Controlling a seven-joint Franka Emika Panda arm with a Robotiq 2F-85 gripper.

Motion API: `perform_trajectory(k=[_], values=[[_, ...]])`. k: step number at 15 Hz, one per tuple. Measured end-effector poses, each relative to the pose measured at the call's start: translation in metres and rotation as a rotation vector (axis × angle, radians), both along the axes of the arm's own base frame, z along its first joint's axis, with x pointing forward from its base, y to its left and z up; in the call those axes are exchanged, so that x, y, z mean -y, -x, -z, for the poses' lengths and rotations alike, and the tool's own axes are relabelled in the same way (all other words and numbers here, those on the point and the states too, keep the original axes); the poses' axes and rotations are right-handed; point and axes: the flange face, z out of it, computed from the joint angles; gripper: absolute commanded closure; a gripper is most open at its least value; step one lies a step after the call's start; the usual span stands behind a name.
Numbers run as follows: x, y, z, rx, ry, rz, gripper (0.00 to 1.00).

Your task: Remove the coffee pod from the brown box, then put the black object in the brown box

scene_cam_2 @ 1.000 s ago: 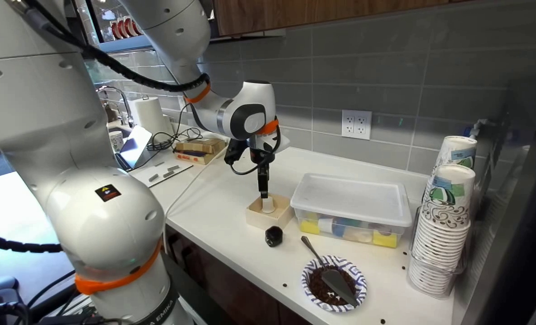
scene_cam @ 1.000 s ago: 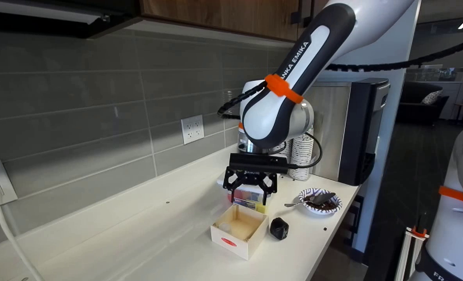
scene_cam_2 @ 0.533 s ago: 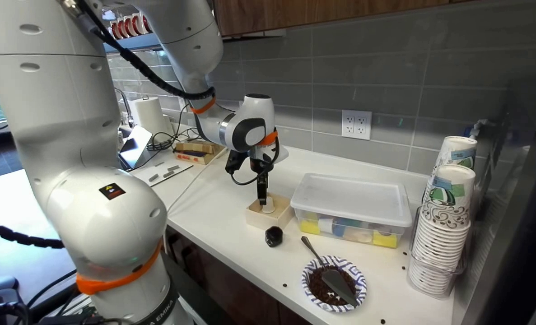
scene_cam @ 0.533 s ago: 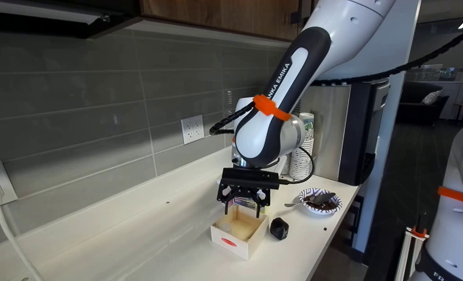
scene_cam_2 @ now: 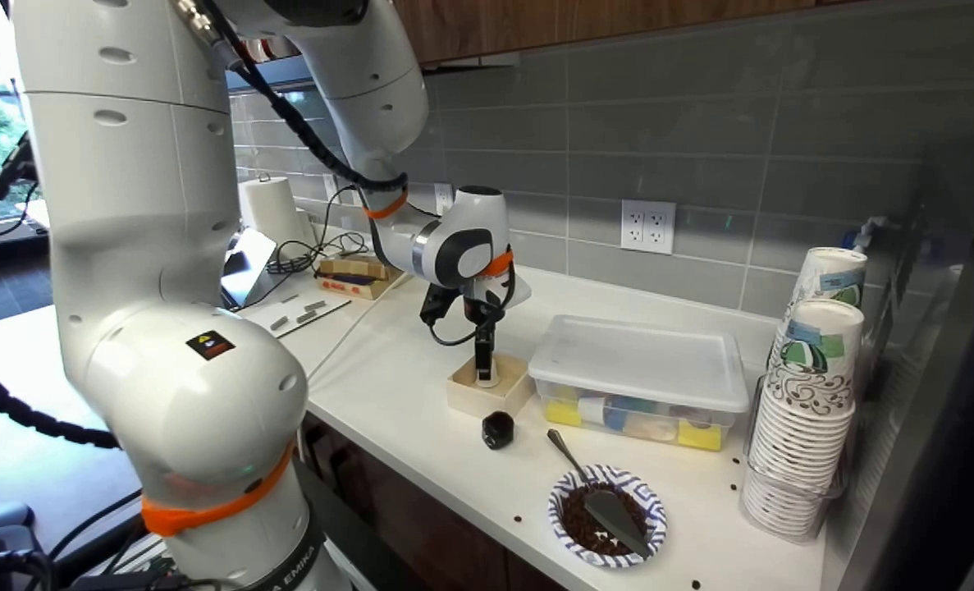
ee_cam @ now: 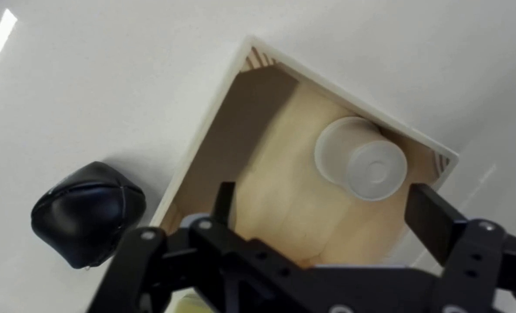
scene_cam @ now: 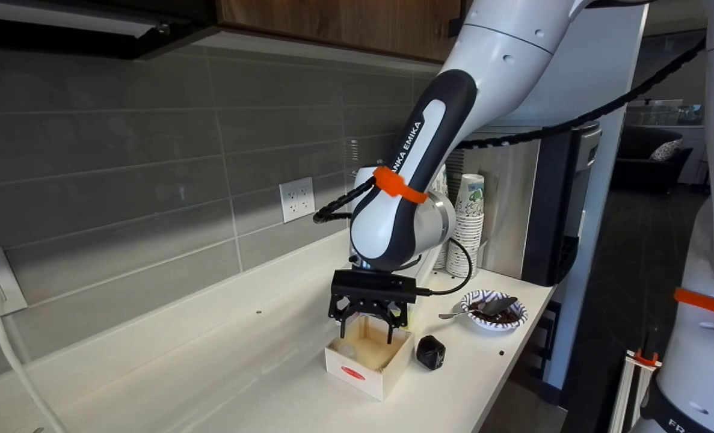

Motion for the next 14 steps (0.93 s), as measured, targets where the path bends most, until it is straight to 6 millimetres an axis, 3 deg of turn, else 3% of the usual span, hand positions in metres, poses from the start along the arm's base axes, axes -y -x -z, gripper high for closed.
perform_trajectory(k=[14], values=[[-0.012, -0.01, 0.022, -0.027, 0.009, 0.036, 0.0]])
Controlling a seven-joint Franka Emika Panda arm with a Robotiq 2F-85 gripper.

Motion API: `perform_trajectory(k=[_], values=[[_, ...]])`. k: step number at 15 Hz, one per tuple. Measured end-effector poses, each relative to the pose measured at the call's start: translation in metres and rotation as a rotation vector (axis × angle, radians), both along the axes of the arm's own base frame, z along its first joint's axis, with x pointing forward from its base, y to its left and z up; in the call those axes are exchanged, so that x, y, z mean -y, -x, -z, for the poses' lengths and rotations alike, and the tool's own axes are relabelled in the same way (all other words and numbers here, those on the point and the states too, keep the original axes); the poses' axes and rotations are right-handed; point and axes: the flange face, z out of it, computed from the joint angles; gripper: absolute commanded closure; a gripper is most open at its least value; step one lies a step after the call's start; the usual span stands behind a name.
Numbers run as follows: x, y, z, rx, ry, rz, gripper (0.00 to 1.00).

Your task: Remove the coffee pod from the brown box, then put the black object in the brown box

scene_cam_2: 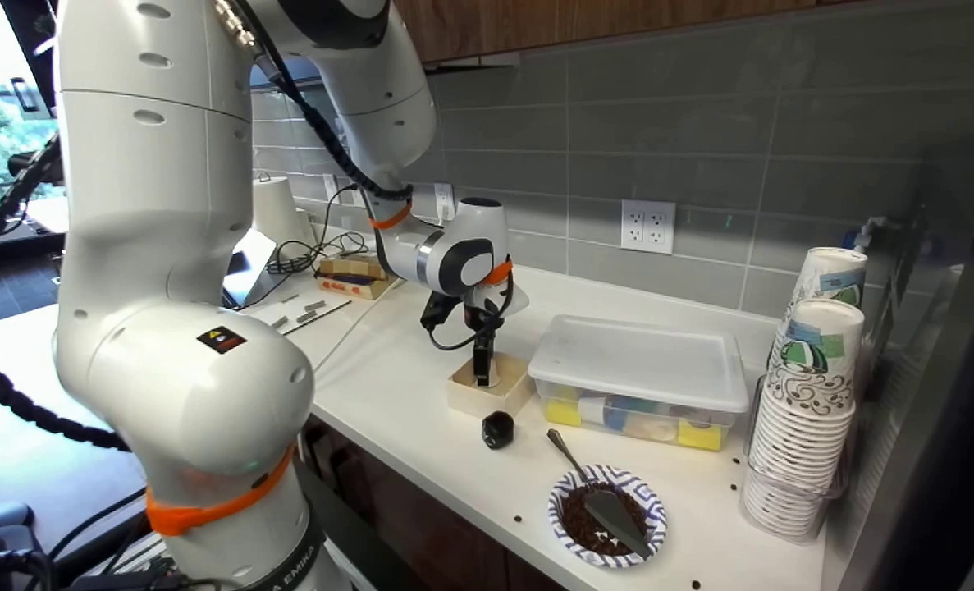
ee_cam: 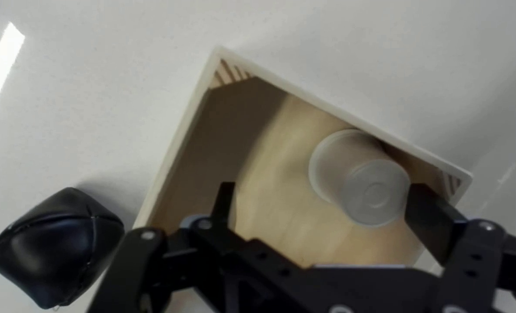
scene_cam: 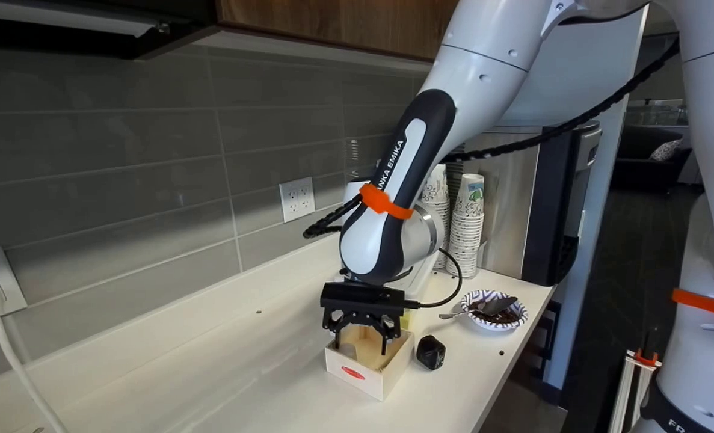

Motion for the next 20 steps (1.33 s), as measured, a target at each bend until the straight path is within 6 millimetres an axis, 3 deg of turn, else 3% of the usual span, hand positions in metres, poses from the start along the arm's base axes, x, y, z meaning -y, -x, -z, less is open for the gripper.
perform_trajectory(k=[9, 20], values=[[-0.011, 0.002, 0.003, 0.01, 0.007, 0.007, 0.0], [-0.001, -0.004, 0.001, 0.044, 0.01, 0.052, 0.0]])
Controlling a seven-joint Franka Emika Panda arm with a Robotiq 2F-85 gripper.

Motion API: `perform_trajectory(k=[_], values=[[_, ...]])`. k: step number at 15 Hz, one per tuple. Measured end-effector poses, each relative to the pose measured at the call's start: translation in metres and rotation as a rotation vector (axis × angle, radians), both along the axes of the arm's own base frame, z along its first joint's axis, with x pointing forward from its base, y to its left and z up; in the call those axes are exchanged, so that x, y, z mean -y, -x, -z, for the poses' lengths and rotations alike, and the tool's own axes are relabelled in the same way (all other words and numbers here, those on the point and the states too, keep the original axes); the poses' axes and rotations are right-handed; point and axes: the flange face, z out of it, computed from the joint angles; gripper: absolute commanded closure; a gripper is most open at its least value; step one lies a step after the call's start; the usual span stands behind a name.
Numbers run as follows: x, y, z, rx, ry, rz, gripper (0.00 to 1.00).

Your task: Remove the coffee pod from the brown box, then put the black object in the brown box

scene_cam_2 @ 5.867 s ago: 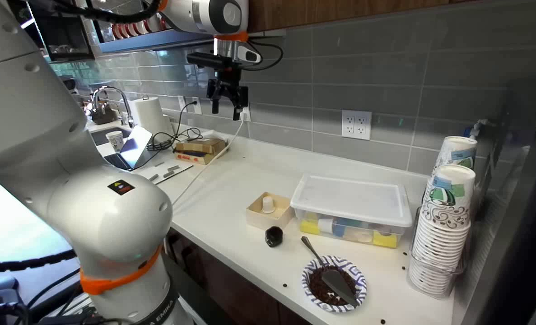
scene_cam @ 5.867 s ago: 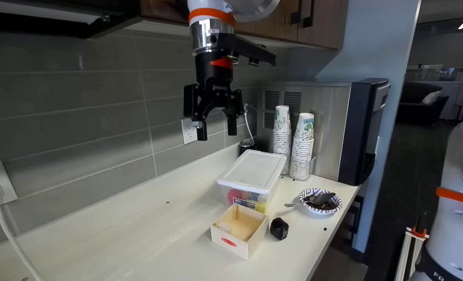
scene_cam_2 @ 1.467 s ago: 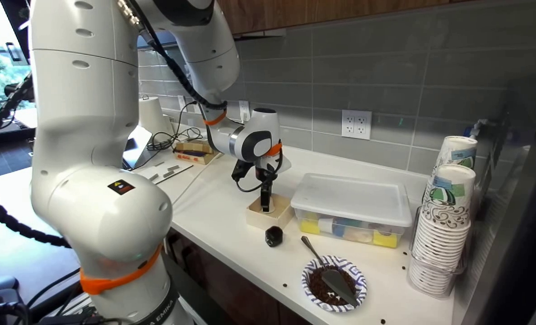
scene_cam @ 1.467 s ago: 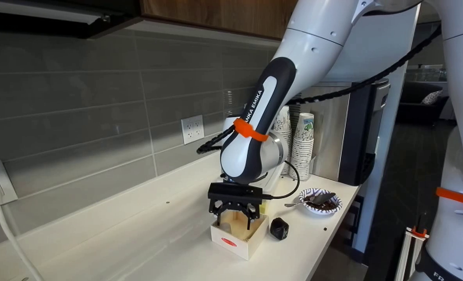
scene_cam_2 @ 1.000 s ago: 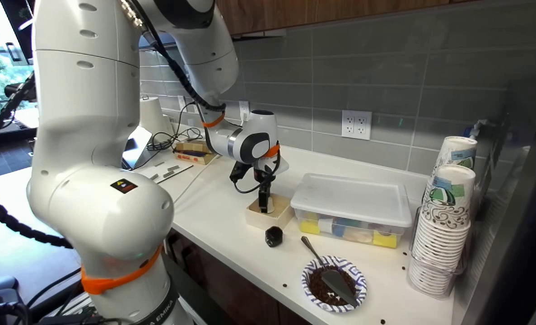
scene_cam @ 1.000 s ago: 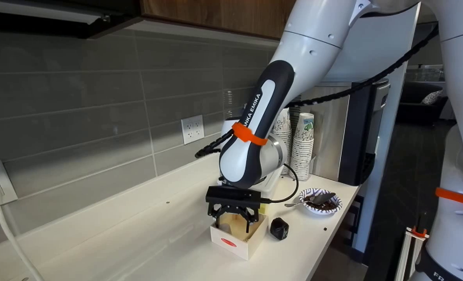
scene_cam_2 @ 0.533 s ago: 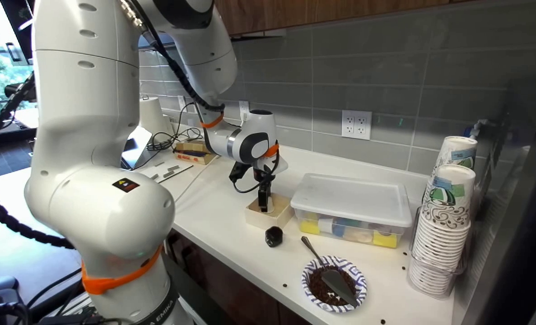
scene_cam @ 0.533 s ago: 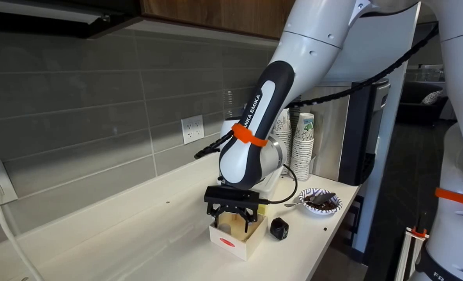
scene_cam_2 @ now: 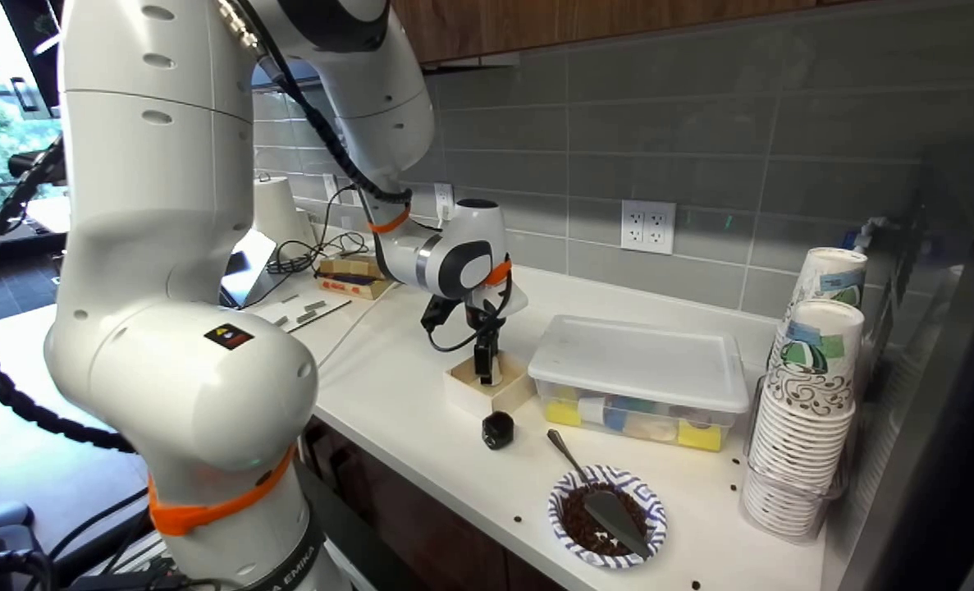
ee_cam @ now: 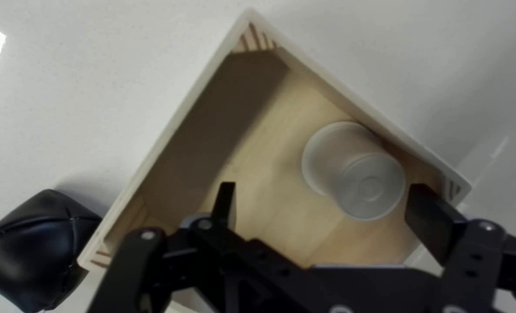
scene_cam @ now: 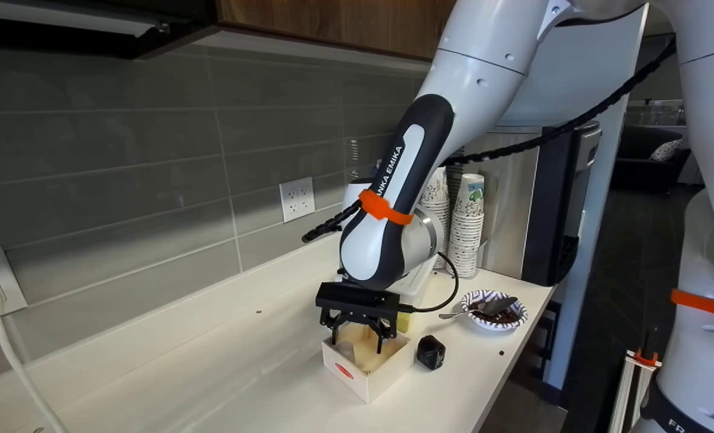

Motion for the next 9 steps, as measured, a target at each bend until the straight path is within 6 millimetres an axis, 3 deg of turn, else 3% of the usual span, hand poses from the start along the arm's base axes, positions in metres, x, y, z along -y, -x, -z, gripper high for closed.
perform_trajectory(k=[9], values=[[-0.0088, 0.0053, 0.0096, -0.02, 0.003, -0.003, 0.0]])
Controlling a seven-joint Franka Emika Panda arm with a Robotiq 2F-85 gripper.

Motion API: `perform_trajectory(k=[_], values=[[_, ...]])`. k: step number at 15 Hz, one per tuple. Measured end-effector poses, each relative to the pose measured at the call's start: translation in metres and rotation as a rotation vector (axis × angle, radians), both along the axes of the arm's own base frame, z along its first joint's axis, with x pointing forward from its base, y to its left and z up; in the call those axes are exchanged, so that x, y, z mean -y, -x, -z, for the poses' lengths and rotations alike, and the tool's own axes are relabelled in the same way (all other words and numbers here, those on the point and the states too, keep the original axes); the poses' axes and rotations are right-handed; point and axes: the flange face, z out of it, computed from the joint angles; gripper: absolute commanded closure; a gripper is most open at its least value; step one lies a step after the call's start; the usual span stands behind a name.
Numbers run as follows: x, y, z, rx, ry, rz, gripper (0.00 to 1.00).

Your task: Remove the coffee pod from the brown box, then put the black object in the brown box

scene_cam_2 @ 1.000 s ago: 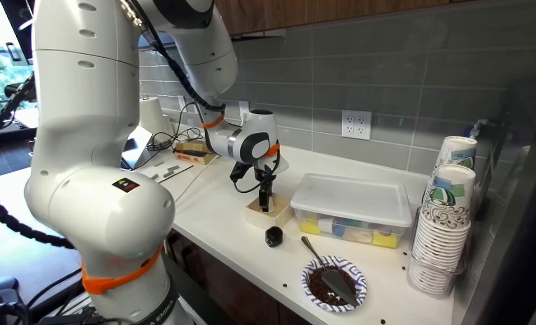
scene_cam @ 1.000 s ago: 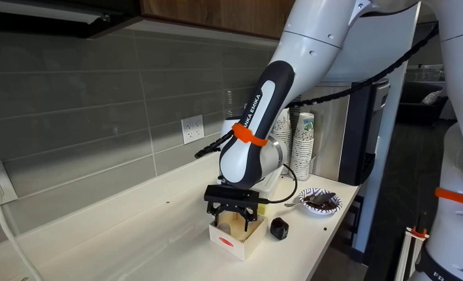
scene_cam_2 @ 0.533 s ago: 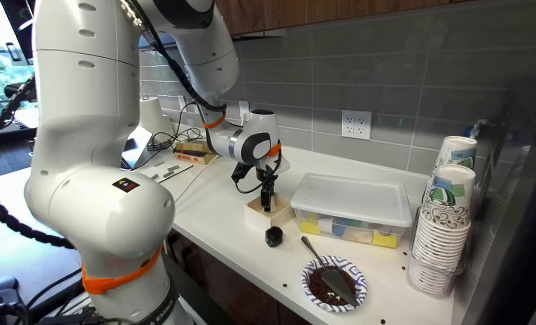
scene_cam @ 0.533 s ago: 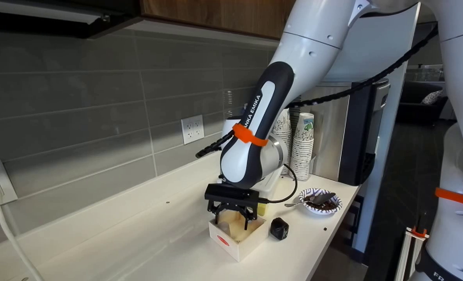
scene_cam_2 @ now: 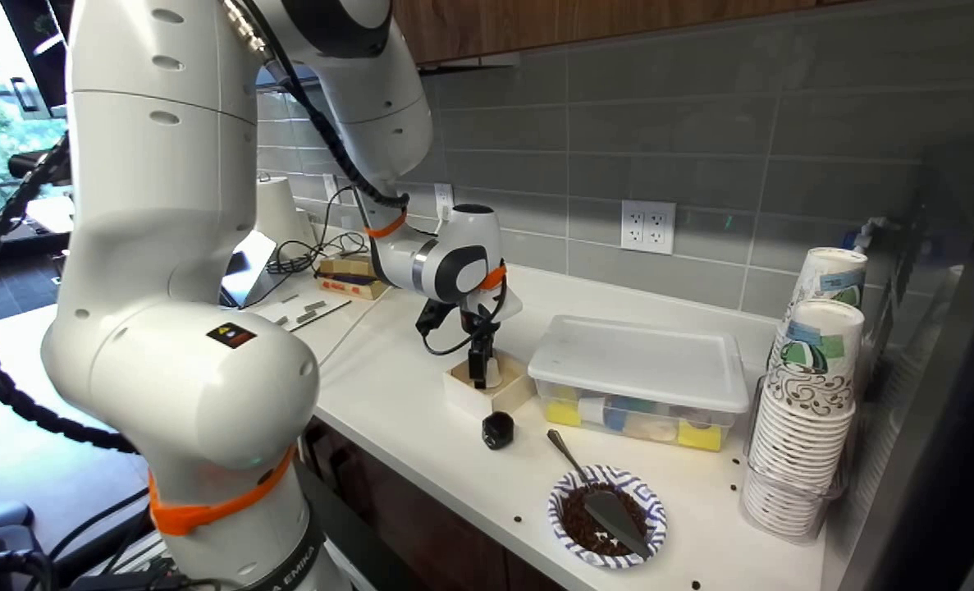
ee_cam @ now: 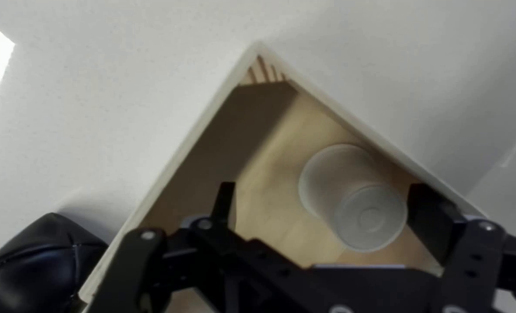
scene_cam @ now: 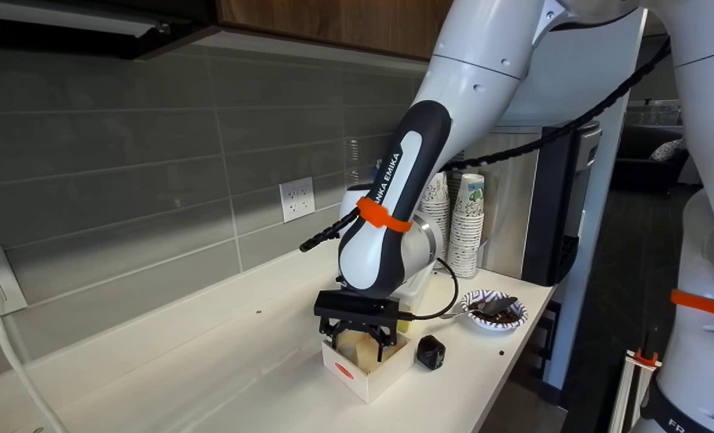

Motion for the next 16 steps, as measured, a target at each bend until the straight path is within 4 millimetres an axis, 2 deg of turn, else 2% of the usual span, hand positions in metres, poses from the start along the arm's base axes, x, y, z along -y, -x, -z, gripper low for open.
perform_trajectory(k=[1, 2, 3, 4, 7, 8, 10, 11, 14, 15, 16], values=[[0.0, 0.0, 0.001, -0.002, 0.001, 0.001, 0.01], [0.0, 0.001, 0.002, -0.004, 0.002, 0.003, 0.07], [0.0, 0.001, 0.003, -0.006, 0.003, 0.006, 0.16], [0.0, 0.001, 0.004, -0.007, 0.005, 0.009, 0.29], [0.002, 0.001, 0.005, -0.007, 0.012, 0.012, 0.36], [0.003, 0.0, 0.005, -0.006, 0.015, 0.013, 0.34], [0.006, 0.0, 0.005, -0.002, 0.022, 0.017, 0.37], [0.007, -0.001, 0.005, -0.001, 0.025, 0.018, 0.43], [0.01, -0.002, 0.004, 0.004, 0.036, 0.02, 0.8], [0.01, -0.002, 0.004, 0.007, 0.039, 0.019, 0.84], [0.01, -0.003, 0.004, 0.01, 0.042, 0.016, 0.85]])
